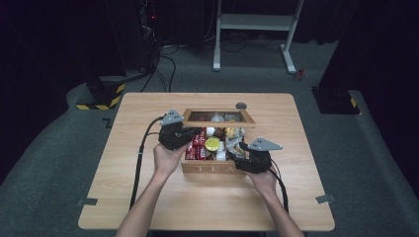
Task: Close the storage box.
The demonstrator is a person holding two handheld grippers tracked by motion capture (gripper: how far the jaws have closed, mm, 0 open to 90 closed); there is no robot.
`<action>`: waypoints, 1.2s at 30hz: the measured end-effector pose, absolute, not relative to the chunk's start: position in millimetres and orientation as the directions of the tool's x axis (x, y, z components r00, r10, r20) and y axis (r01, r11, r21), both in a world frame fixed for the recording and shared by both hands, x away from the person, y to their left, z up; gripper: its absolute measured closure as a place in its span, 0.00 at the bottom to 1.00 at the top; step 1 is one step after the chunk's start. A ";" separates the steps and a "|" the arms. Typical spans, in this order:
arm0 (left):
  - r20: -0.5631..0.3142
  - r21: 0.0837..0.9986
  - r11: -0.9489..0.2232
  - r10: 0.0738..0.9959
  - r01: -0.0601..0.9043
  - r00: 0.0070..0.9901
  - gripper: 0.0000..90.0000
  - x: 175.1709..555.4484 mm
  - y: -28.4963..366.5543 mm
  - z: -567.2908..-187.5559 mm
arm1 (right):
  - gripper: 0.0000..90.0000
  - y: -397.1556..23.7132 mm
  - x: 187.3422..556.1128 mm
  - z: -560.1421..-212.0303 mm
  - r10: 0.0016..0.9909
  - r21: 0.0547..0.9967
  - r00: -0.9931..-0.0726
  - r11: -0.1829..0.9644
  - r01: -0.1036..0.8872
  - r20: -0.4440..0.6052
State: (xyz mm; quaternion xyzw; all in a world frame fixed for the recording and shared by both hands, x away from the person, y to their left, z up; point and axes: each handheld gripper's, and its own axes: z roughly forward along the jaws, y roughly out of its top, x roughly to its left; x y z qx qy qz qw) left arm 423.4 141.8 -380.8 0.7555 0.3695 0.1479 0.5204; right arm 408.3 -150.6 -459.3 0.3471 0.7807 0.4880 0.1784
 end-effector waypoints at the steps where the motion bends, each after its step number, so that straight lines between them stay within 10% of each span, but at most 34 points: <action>1: -0.161 0.896 -0.185 0.712 0.404 0.683 1.00 423.3 141.8 -381.0 | 0.42 -149.3 408.5 -458.9 0.715 0.886 -0.697 0.283 0.367 0.060; 36: -0.163 0.894 -0.181 0.721 0.410 0.673 1.00 444.2 141.0 -358.2 | 0.39 -100.9 432.8 -453.9 0.674 0.838 -0.735 0.360 0.410 0.070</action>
